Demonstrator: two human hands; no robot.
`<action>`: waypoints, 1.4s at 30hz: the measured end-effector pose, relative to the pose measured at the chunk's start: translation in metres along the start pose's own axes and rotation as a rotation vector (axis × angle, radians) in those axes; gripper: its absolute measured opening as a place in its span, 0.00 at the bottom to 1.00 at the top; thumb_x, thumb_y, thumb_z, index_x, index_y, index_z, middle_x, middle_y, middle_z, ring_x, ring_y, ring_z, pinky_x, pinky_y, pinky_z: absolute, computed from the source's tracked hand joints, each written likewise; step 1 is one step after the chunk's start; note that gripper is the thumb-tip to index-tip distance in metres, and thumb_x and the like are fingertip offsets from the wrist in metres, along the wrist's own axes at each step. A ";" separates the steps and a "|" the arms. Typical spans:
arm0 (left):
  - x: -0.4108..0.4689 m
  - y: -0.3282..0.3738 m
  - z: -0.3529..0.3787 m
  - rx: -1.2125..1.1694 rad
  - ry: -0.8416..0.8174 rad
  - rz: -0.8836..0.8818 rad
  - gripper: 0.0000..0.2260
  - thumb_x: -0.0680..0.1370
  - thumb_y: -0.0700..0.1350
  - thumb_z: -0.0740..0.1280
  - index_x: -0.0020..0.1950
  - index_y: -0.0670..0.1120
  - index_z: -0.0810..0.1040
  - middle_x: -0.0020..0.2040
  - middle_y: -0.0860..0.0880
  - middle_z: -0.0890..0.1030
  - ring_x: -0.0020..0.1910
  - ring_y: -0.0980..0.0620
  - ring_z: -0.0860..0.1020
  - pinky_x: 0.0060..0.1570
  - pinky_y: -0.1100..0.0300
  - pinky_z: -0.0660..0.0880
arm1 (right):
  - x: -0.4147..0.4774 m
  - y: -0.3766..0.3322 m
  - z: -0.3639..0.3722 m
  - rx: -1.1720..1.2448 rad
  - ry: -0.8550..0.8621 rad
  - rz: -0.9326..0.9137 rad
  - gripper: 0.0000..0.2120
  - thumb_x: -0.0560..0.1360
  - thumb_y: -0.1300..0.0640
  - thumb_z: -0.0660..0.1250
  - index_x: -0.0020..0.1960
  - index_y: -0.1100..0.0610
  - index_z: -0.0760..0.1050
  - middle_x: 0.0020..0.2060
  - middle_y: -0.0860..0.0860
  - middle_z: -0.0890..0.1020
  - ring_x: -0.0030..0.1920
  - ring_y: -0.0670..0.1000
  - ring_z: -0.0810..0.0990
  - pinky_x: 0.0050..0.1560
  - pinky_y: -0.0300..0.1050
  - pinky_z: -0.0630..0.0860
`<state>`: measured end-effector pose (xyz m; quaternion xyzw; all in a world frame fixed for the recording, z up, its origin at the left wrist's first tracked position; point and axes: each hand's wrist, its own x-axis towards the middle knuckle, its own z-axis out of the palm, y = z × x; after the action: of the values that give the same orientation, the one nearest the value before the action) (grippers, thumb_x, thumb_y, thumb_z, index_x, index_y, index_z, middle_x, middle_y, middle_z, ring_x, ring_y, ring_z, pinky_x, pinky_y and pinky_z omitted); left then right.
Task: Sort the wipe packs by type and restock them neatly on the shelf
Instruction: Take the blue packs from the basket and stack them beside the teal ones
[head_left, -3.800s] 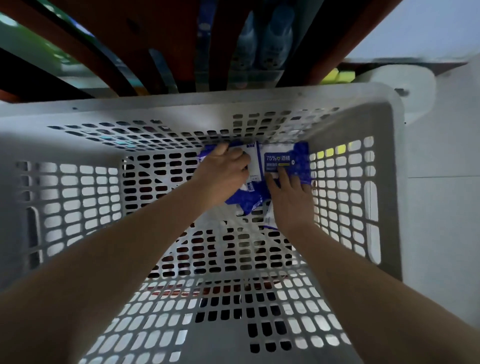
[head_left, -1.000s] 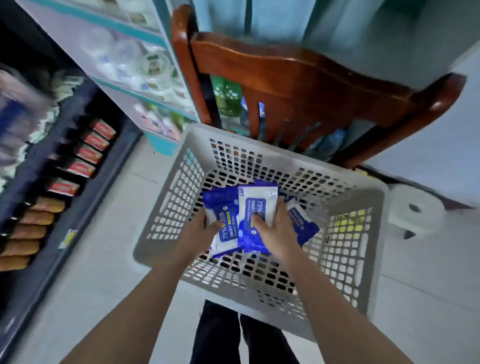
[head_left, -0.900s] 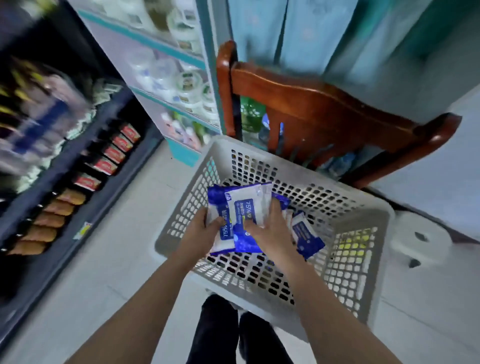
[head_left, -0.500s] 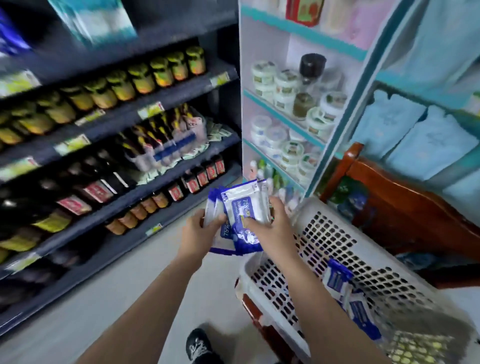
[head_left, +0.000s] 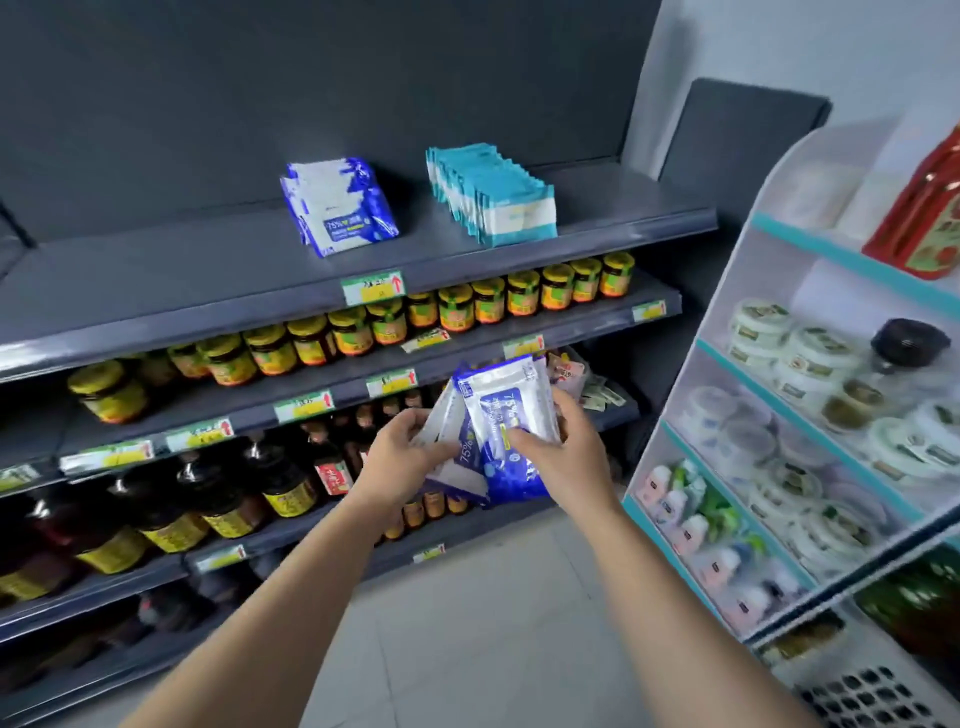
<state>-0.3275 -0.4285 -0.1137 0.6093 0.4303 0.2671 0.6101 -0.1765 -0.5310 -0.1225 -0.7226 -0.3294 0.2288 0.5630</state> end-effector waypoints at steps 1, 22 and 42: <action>0.009 0.008 -0.011 -0.014 0.027 0.027 0.12 0.72 0.33 0.71 0.51 0.46 0.76 0.45 0.44 0.82 0.35 0.52 0.81 0.36 0.57 0.77 | 0.010 -0.008 0.009 -0.011 -0.021 -0.016 0.23 0.67 0.51 0.75 0.60 0.44 0.72 0.51 0.41 0.81 0.54 0.47 0.79 0.55 0.46 0.75; 0.246 0.155 -0.140 0.076 0.420 0.271 0.12 0.69 0.42 0.77 0.48 0.46 0.78 0.39 0.50 0.82 0.33 0.55 0.79 0.32 0.61 0.72 | 0.273 -0.142 0.112 -0.379 -0.361 -0.535 0.17 0.69 0.56 0.76 0.52 0.46 0.72 0.51 0.44 0.82 0.50 0.46 0.81 0.49 0.53 0.79; 0.351 0.136 -0.188 0.123 0.381 0.107 0.13 0.74 0.46 0.73 0.53 0.42 0.76 0.44 0.48 0.83 0.36 0.52 0.81 0.36 0.58 0.76 | 0.359 -0.172 0.208 -0.980 -0.587 -0.659 0.26 0.75 0.47 0.68 0.72 0.43 0.66 0.66 0.48 0.73 0.66 0.51 0.68 0.65 0.50 0.62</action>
<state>-0.2891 -0.0175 -0.0301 0.6061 0.5203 0.3826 0.4642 -0.1163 -0.1043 0.0032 -0.6642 -0.7393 0.0552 0.0962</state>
